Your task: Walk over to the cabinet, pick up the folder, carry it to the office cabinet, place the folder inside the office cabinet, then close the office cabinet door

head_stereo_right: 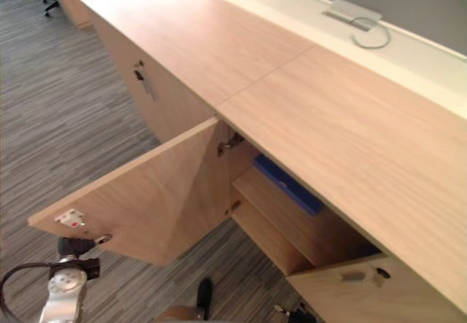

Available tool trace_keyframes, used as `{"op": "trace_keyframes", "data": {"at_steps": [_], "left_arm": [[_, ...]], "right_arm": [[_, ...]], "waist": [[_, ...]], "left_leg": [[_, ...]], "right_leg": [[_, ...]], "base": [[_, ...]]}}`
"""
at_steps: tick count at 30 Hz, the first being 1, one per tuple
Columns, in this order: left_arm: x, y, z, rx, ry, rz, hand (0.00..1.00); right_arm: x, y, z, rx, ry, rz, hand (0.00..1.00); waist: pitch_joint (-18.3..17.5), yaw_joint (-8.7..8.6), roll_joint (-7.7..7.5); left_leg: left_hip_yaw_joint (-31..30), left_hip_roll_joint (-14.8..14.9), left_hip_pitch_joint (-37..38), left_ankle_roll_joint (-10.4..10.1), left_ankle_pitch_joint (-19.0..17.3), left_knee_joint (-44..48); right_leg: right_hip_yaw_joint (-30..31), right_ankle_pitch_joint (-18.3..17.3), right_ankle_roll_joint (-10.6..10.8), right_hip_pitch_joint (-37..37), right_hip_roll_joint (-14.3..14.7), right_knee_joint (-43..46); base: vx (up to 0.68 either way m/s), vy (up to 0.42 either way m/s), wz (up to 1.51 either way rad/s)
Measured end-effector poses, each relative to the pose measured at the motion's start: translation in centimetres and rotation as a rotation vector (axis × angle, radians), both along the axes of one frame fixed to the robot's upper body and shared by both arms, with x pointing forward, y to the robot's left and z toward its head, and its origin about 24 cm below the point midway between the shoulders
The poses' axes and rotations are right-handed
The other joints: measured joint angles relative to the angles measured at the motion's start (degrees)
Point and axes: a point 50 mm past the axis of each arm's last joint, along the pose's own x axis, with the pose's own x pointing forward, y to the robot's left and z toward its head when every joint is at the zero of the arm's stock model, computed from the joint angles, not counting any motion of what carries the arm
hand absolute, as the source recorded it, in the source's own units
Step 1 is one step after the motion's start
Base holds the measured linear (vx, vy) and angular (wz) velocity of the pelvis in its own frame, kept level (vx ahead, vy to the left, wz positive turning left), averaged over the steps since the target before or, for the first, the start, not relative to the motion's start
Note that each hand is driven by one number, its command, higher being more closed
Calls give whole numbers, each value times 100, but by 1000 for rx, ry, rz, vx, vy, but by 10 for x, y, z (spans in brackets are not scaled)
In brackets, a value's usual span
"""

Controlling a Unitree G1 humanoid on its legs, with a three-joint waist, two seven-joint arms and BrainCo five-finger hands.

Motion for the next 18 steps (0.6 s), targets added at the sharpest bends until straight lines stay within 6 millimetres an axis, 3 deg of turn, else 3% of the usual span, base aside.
{"op": "trace_keyframes", "data": {"at_steps": [4, 8, 12, 18], "left_arm": [[-1, -30, -9, 8, 31, -133, 0], [-4, -60, -8, 47, 48, -301, 0], [-13, -88, -16, 104, 116, -490, 0], [-21, -105, -19, 188, 149, -699, 0]], "right_arm": [[8, 2, 2, -26, -8, 105, 0], [13, 3, 2, -35, -15, 103, 0], [34, 9, 7, -42, -66, 119, 0], [39, 18, 7, -44, -74, 177, 0]], "waist": [[23, 48, 21], [34, 105, -1], [33, 119, -3], [20, 120, 19]], "left_leg": [[-272, 8, -199, -4, 130, 0], [-129, 85, -498, 11, 143, 70], [-101, 98, -535, -23, 355, 40], [-27, 132, -642, -24, 443, 7]], "right_leg": [[-222, -8, 4, -23, 76, -54], [-472, -28, -17, -181, 73, -100], [-361, -41, 5, -297, 55, 14], [-202, -32, 81, -474, 84, 72]], "base": [[-92, -6, 33], [-100, 18, 39], [-50, 30, -4], [-53, 16, -8]]}}
